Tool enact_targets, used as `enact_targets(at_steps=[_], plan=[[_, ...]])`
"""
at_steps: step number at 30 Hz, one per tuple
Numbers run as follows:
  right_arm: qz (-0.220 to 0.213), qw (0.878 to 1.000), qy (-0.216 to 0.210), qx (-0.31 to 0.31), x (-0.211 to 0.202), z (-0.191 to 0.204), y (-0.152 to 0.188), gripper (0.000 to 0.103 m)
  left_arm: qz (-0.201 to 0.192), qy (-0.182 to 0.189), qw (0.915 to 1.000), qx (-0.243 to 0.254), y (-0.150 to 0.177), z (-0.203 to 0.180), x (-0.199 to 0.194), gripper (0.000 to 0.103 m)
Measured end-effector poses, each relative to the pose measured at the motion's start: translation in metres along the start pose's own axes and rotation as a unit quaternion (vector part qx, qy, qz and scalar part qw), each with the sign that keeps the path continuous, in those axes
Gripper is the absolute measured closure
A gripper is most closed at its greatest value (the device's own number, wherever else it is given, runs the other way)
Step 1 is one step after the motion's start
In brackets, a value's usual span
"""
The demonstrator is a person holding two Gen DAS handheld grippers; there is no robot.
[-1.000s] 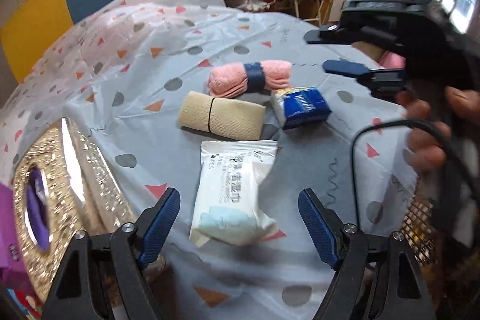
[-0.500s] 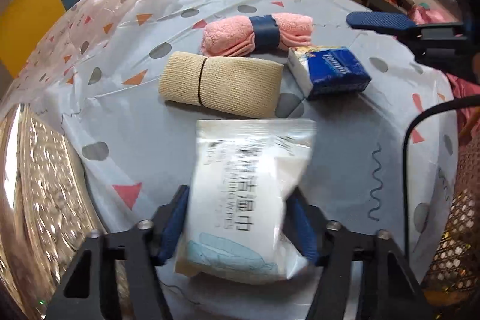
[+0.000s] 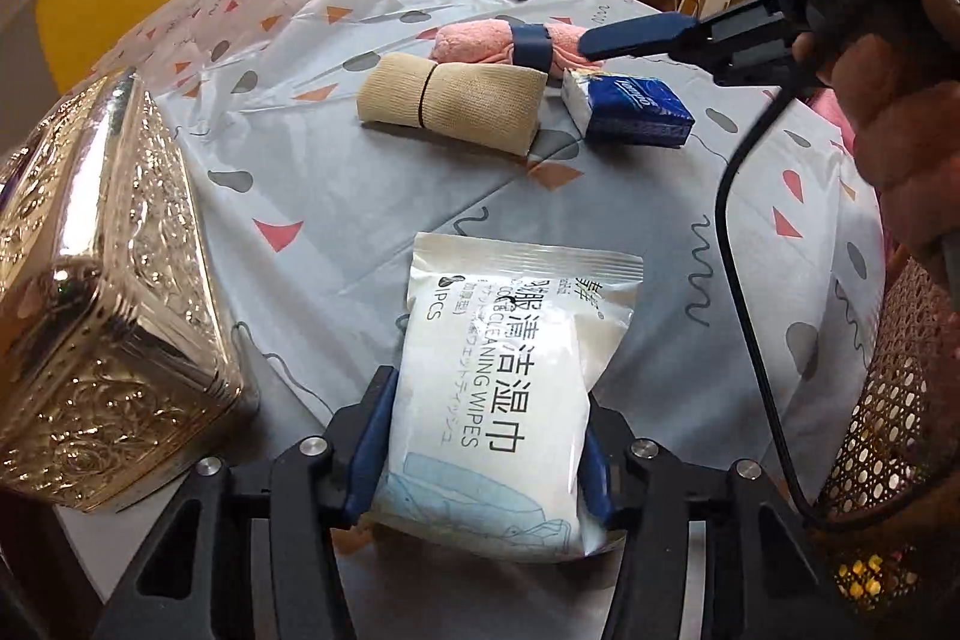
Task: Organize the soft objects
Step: 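Grasp the white wipes pack with the left tool, then lift the wipes pack with the left tool while the right tool grasps the beige mesh roll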
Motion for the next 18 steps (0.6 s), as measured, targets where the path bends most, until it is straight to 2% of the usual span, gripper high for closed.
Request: enact_targets(at_steps=[3, 5, 7, 9, 12, 13, 15, 18], plan=[[0.026, 0.997, 0.031, -0.070, 0.013, 0.022, 0.006, 0.060, -0.005, 0.002, 1.0000, -0.001, 0.003, 0.004, -0.003, 0.049], [0.038, 0.990, 0.065, -0.122, 0.022, 0.035, 0.006, 0.060, -0.009, 0.003, 0.9999, -0.007, 0.007, 0.006, -0.005, 0.049], [0.046, 0.979, 0.095, -0.175, 0.033, 0.048, 0.004, 0.060, -0.011, 0.004, 0.9998, -0.013, 0.005, 0.006, -0.003, 0.049], [0.070, 0.964, 0.122, -0.224, 0.052, 0.057, 0.002, 0.053, -0.011, 0.006, 0.9997, -0.021, 0.007, 0.008, -0.004, 0.049], [0.092, 0.942, 0.176, -0.270, 0.082, 0.060, 0.001, 0.051, -0.012, 0.008, 0.9996, -0.025, 0.009, 0.011, -0.004, 0.049], [0.102, 0.939, 0.177, -0.277, 0.090, 0.058, 0.002, 0.051, -0.012, 0.009, 0.9995, -0.028, 0.010, 0.012, -0.005, 0.049], [0.123, 0.940, 0.166, -0.272, 0.102, 0.049, 0.009, 0.062, -0.015, 0.011, 0.9994, -0.030, 0.012, 0.014, -0.007, 0.049], [0.112, 0.939, 0.159, -0.285, 0.098, 0.045, 0.012, 0.065, -0.022, 0.008, 0.9992, -0.032, 0.014, 0.016, -0.008, 0.049]])
Point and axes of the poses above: each gripper's, at about its wrist camera, not at the fingertips, and x roughly the way its jaws point, z to its left, y to its underside, the point moved 2 cm from there along x, roughly the way its jaws point, and after that the axes turned 1 degree about -y, right-handed, at the moved point
